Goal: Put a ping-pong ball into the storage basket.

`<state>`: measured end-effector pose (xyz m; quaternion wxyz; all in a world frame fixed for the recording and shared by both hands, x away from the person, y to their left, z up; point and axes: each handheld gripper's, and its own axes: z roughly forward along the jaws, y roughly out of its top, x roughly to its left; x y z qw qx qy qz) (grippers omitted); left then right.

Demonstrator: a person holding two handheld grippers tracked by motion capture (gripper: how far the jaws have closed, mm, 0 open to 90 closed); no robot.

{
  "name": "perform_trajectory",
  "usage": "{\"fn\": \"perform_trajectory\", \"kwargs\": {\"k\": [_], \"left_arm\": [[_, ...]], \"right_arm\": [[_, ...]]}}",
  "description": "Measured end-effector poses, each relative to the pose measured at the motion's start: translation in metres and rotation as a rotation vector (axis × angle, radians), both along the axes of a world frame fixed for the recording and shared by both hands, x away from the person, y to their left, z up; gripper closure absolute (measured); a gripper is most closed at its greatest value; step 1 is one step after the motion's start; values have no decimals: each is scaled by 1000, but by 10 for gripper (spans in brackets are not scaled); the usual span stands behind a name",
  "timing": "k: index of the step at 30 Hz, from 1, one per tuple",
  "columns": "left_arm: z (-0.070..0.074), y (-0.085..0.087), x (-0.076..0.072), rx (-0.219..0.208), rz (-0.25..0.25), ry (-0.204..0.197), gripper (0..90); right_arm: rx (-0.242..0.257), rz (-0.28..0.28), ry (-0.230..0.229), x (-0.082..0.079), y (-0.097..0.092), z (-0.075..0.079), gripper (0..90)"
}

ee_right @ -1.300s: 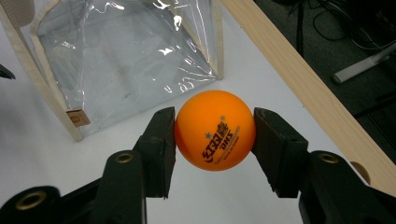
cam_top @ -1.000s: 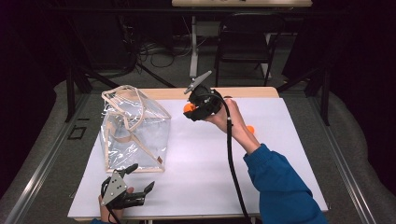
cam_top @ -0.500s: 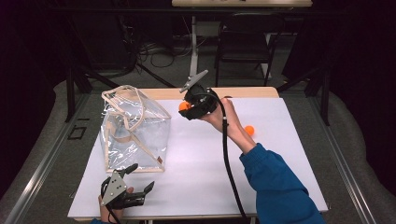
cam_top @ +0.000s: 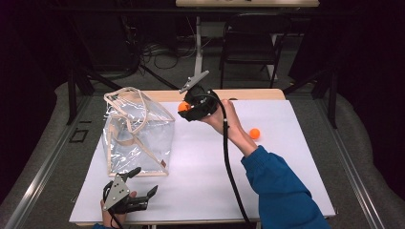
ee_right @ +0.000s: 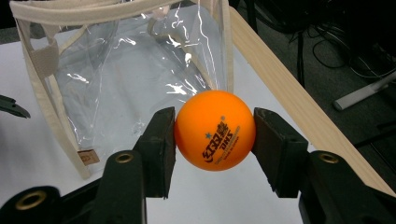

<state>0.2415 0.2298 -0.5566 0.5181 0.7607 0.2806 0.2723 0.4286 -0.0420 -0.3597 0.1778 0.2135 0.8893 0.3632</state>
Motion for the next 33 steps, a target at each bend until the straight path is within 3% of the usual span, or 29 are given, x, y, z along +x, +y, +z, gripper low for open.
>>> {"fn": "perform_trajectory", "kwargs": {"k": [33], "left_arm": [[0, 0, 0, -2, -2, -3, 158]], "right_arm": [[72, 10, -42, 2, 18, 5, 505]]}}
